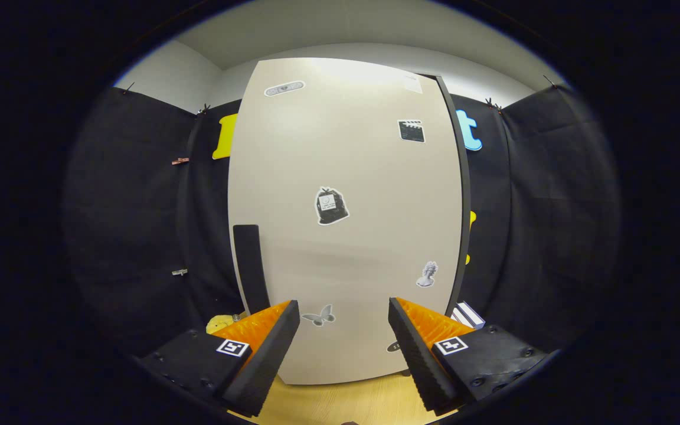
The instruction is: Open the shoe cabinet door, grab the shoes and put them into the shoe cabinet, then close the shoe cabinet door.
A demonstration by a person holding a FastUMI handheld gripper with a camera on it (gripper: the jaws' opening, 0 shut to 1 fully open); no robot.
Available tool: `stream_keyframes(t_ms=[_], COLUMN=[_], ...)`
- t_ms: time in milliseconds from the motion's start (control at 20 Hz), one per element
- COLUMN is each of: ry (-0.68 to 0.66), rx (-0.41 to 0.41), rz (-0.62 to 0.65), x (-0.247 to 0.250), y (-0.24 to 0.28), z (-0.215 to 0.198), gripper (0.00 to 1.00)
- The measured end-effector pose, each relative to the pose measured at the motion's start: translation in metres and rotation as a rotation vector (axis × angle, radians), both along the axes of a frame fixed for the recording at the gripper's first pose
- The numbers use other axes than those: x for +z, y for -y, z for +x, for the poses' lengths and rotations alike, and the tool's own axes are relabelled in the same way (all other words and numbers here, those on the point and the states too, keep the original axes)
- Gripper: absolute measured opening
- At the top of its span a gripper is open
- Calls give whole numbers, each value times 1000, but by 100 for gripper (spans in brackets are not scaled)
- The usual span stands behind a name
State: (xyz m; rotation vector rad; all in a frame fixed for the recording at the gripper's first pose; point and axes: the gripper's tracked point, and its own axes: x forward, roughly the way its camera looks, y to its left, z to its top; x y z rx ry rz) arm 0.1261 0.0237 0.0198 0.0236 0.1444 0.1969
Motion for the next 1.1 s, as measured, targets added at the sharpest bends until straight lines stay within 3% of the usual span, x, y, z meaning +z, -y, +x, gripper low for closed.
stream_keyframes(t_ms=[650,1100], ry=[14,27], rx=[-73,-54], rz=[34,29], x=[18,19], y=[5,-31], z=[-4,-26], gripper=[98,98])
